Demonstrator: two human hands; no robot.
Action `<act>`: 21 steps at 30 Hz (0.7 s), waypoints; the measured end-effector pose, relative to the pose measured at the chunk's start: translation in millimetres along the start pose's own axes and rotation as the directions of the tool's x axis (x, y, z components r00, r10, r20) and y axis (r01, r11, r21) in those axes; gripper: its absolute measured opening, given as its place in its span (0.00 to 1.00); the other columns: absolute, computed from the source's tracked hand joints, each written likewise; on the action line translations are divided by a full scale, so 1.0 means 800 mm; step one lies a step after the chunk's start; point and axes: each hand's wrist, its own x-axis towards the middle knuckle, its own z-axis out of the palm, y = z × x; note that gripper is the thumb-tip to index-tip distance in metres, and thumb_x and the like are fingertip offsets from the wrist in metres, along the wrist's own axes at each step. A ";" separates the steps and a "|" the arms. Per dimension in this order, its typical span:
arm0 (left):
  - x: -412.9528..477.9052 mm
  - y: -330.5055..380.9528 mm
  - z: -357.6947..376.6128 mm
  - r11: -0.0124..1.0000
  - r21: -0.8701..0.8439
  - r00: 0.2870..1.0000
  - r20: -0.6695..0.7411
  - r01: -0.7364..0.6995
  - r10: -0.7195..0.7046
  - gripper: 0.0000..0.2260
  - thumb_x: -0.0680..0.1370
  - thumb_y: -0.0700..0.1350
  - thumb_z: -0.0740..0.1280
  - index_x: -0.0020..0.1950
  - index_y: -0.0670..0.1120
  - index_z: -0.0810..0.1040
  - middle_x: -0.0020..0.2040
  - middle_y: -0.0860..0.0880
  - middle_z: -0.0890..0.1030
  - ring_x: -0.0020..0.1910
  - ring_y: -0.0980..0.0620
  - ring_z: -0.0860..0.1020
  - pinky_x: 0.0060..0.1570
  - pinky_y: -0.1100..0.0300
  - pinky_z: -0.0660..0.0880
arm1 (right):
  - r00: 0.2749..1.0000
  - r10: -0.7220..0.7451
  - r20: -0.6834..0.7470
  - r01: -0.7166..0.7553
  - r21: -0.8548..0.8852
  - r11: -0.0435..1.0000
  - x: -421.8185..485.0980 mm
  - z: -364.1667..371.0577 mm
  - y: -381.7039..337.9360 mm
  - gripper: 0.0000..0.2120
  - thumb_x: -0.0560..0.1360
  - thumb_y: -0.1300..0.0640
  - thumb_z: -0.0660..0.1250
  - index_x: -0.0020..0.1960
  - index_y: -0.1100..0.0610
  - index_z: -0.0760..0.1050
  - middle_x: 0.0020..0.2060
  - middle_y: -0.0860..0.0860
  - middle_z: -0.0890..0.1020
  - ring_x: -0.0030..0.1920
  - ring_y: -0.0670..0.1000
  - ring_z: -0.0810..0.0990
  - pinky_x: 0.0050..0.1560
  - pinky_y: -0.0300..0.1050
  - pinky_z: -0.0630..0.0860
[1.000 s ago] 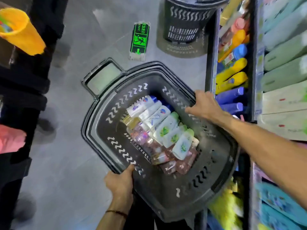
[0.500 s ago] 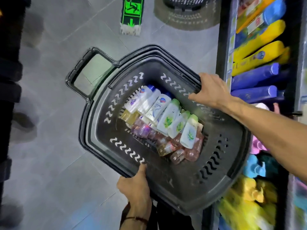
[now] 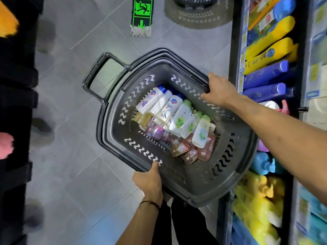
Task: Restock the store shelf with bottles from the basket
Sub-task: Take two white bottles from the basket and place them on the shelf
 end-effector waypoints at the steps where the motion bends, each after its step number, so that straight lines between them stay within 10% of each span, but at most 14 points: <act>1: 0.000 0.001 -0.004 0.999 0.050 1.000 0.011 0.009 -0.009 0.18 0.66 0.50 0.80 0.46 0.40 0.82 0.43 0.46 0.85 0.40 0.46 0.84 0.42 0.48 0.85 | 1.000 0.000 0.004 0.000 -0.008 1.000 -0.006 -0.004 -0.002 0.28 0.74 0.48 0.72 0.63 0.62 0.65 0.60 0.64 0.76 0.61 0.65 0.74 0.54 0.59 0.73; 9: -0.027 0.051 -0.059 0.928 0.370 0.937 0.307 0.042 -0.165 0.16 0.71 0.47 0.78 0.51 0.39 0.79 0.50 0.40 0.82 0.47 0.40 0.81 0.44 0.47 0.83 | 0.985 -0.013 -0.174 0.026 0.073 0.997 -0.105 -0.043 0.017 0.31 0.76 0.54 0.67 0.75 0.60 0.62 0.67 0.64 0.71 0.67 0.66 0.68 0.65 0.61 0.68; 21: -0.158 0.161 -0.123 0.685 0.585 0.855 0.507 -0.434 0.109 0.07 0.74 0.41 0.74 0.44 0.43 0.76 0.39 0.45 0.77 0.38 0.48 0.75 0.40 0.54 0.78 | 0.980 0.168 0.108 -0.196 0.373 0.907 -0.309 -0.041 0.024 0.20 0.79 0.55 0.66 0.68 0.61 0.70 0.60 0.62 0.74 0.64 0.64 0.71 0.62 0.54 0.68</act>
